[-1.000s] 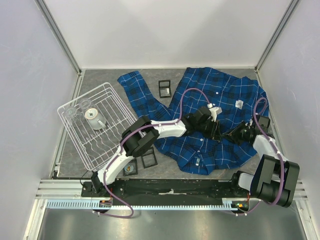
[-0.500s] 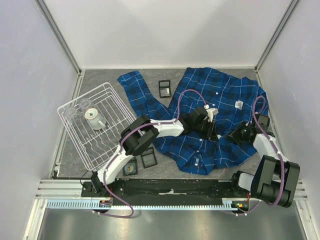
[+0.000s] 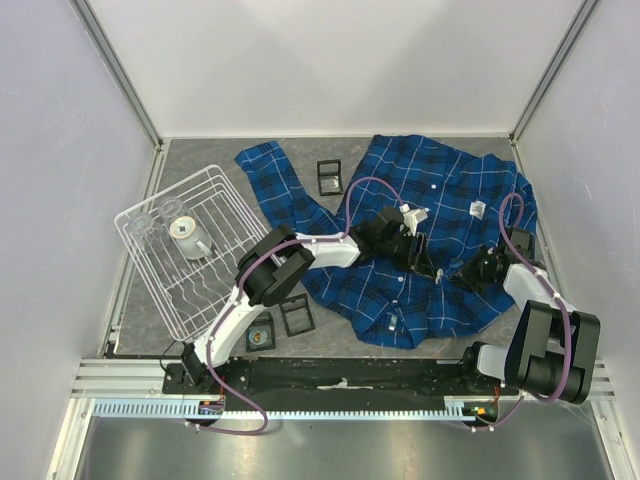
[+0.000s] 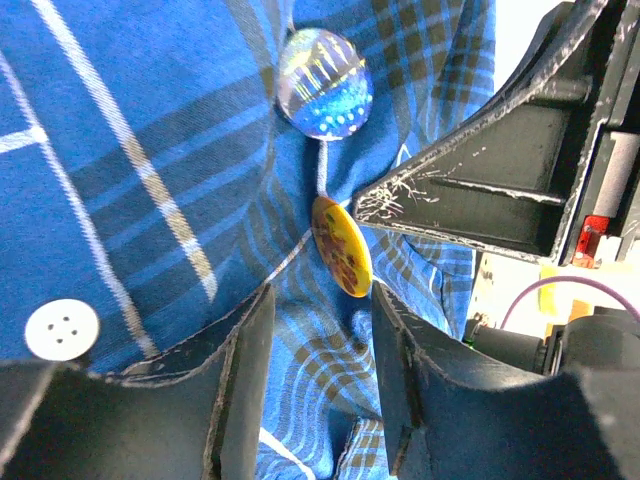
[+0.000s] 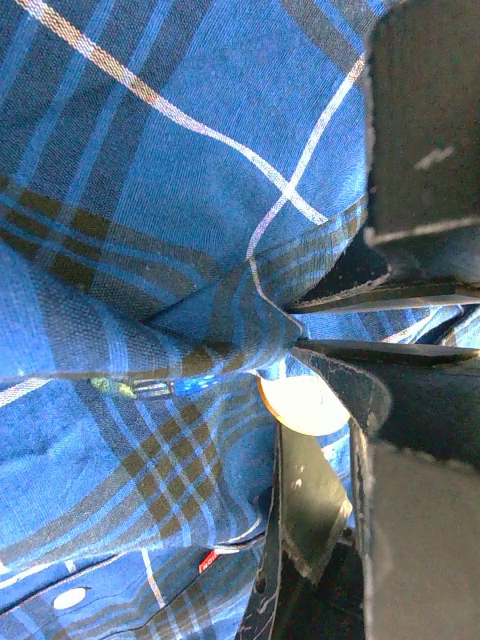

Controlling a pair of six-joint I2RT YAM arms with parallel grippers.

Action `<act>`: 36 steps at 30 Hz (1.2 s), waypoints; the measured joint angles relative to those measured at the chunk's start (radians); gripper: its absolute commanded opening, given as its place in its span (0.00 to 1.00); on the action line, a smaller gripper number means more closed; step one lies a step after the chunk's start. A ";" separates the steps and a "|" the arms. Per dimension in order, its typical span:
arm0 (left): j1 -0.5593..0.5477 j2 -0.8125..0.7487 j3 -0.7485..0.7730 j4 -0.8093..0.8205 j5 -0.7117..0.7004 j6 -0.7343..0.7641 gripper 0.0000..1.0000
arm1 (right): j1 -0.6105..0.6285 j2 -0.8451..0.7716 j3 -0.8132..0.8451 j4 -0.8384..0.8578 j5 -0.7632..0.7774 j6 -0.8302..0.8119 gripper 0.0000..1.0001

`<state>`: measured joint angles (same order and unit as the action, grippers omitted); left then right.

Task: Remove the brooch from the garment
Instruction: Remove the brooch from the clothes.

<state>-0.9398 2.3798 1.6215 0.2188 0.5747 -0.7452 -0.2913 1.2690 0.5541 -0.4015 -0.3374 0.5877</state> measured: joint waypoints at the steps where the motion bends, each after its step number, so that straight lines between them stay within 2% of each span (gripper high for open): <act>1: 0.005 0.000 0.000 0.002 0.005 -0.009 0.50 | 0.000 0.000 0.000 0.000 0.000 0.000 0.23; 6: 0.023 0.000 0.000 0.007 0.012 -0.039 0.49 | 0.002 0.000 0.000 0.000 0.003 0.000 0.23; 13: 0.021 0.000 0.000 0.012 0.035 -0.050 0.59 | 0.006 0.000 0.000 0.000 0.002 0.002 0.23; 16: 0.016 0.000 0.000 0.017 0.038 -0.050 0.59 | 0.010 0.000 0.000 0.000 0.002 0.003 0.23; 25: 0.000 0.031 0.053 -0.005 0.038 -0.050 0.42 | 0.019 0.000 0.000 0.000 0.002 0.003 0.23; 31: 0.000 0.049 0.070 -0.039 0.032 -0.047 0.36 | 0.019 -0.005 0.000 0.000 -0.006 0.000 0.29; 34: -0.002 0.049 0.070 -0.057 0.021 -0.033 0.40 | 0.019 -0.016 0.000 -0.001 -0.011 -0.007 0.34; 36: -0.005 0.046 0.070 -0.061 0.013 -0.023 0.49 | 0.021 -0.029 0.002 -0.003 -0.015 -0.015 0.37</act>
<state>-0.9443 2.4256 1.6917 0.1577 0.5877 -0.7685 -0.2707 1.2404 0.5560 -0.4046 -0.3523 0.5724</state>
